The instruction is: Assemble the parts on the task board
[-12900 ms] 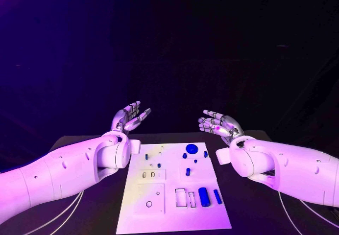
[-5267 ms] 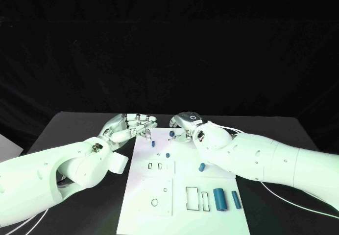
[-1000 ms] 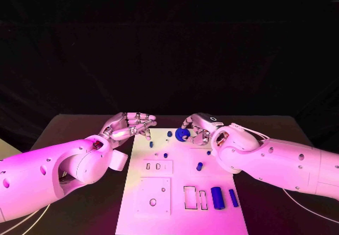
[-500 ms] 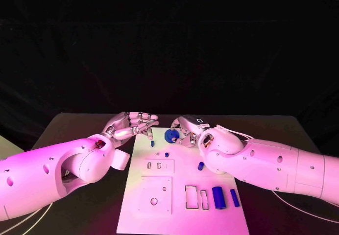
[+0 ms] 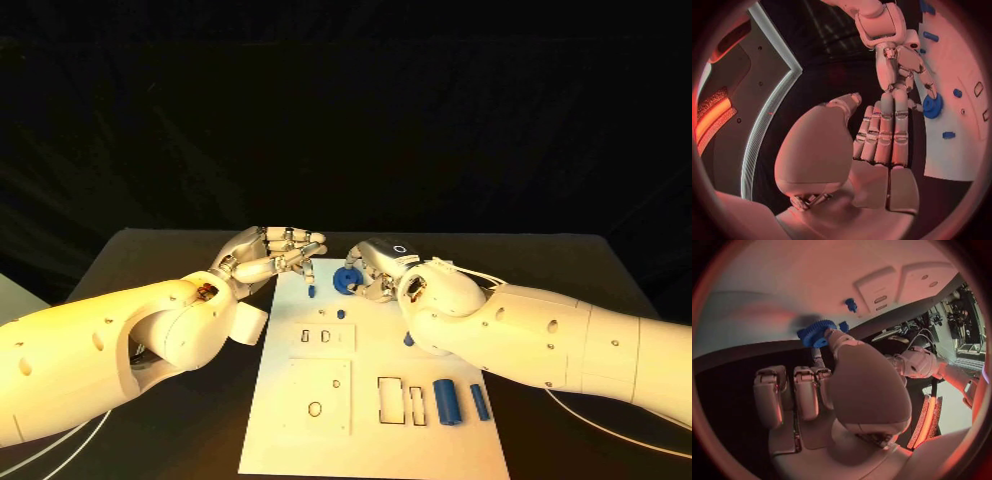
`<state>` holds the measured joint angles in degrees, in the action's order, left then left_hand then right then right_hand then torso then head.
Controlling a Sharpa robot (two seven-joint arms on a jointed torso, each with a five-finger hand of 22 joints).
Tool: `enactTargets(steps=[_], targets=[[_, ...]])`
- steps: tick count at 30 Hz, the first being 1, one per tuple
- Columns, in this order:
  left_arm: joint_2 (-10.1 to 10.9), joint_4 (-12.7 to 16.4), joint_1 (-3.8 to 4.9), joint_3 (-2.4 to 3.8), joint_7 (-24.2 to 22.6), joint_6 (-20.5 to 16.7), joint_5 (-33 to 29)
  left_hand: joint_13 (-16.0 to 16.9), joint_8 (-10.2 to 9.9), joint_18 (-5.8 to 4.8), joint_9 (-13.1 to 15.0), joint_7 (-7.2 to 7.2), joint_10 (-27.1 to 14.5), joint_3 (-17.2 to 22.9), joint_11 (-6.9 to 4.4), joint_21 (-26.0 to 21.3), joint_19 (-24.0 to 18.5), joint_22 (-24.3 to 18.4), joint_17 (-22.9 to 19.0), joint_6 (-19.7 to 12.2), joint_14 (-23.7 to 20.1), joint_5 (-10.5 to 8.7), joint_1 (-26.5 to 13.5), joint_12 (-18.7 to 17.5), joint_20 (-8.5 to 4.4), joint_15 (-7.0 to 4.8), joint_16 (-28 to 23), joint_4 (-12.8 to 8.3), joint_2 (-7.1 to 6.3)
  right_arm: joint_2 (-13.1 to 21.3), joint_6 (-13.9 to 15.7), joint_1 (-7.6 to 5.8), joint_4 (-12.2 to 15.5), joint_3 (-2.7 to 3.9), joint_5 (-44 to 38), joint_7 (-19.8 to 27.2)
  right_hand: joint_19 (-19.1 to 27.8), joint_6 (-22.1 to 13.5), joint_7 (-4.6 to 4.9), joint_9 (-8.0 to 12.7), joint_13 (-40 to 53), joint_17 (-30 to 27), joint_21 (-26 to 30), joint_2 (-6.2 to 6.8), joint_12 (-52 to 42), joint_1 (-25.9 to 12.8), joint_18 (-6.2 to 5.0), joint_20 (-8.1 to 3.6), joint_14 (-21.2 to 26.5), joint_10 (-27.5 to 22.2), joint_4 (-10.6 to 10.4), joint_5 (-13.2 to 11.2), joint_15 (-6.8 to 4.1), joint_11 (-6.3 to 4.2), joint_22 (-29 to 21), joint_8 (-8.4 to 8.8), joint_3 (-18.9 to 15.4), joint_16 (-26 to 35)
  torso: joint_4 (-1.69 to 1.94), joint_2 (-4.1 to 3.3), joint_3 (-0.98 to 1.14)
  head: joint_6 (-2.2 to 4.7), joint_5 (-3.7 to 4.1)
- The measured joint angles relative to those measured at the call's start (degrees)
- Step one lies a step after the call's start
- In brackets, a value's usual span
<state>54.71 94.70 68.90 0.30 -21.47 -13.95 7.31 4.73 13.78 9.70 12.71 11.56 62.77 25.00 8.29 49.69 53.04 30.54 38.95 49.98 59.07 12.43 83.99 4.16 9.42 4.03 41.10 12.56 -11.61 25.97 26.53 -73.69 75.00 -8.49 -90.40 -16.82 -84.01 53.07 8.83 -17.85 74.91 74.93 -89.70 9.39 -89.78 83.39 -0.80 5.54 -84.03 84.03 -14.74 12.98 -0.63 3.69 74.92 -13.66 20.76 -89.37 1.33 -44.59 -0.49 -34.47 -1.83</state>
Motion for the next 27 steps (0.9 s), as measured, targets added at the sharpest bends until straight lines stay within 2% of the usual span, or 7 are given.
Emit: enactTargets(steps=[20,21,27], targets=[[-0.15,-0.14,0.01,0.00,0.14,0.10,0.00,-0.01,0.00,0.00,-0.01,0.00,0.00,0.00,0.00,-0.01,0.00,-0.01,0.00,0.00,0.00,0.00,0.00,0.00,0.00,0.00,-0.01,0.00,0.00,-2.04,-1.00,0.55,-2.25,-0.06,-1.03,0.22,0.00,0.15,0.00,-0.03,0.00,-0.01,0.00,0.24,0.00,-0.23,-0.01,0.00,0.00,0.00,0.21,-0.24,0.00,0.00,-0.01,-0.11,0.21,0.00,-0.04,0.03,0.07,-0.21,-0.32],[-0.15,-0.14,0.01,0.00,0.14,0.11,0.00,-0.01,0.00,0.00,-0.01,0.00,0.00,0.00,0.00,-0.01,0.00,-0.01,0.00,0.00,0.00,0.00,0.00,0.00,0.00,0.00,-0.01,0.00,0.00,-2.15,-1.06,0.56,-2.42,-0.06,-1.07,0.22,0.00,0.19,-0.04,-0.04,0.00,-0.01,0.00,0.68,0.00,-0.68,-0.01,0.00,0.00,0.00,0.20,-0.28,0.01,0.00,-0.01,-0.11,0.24,0.00,-0.06,0.03,0.07,-0.21,-0.32],[-0.15,-0.14,0.01,0.00,0.18,0.14,0.00,-0.01,0.00,0.00,-0.02,0.00,0.00,0.00,0.00,-0.01,0.00,-0.01,0.00,0.00,0.00,0.00,0.00,0.00,0.00,0.00,-0.01,0.00,0.00,-2.61,-1.46,0.59,-3.24,-0.08,-1.14,0.37,0.00,0.42,-0.07,-0.11,0.00,-0.01,0.00,1.10,0.00,-1.10,-0.01,0.00,0.00,0.00,0.22,-1.16,0.01,0.00,-0.01,0.28,0.85,0.00,-0.07,0.03,0.06,-0.13,-0.37]])
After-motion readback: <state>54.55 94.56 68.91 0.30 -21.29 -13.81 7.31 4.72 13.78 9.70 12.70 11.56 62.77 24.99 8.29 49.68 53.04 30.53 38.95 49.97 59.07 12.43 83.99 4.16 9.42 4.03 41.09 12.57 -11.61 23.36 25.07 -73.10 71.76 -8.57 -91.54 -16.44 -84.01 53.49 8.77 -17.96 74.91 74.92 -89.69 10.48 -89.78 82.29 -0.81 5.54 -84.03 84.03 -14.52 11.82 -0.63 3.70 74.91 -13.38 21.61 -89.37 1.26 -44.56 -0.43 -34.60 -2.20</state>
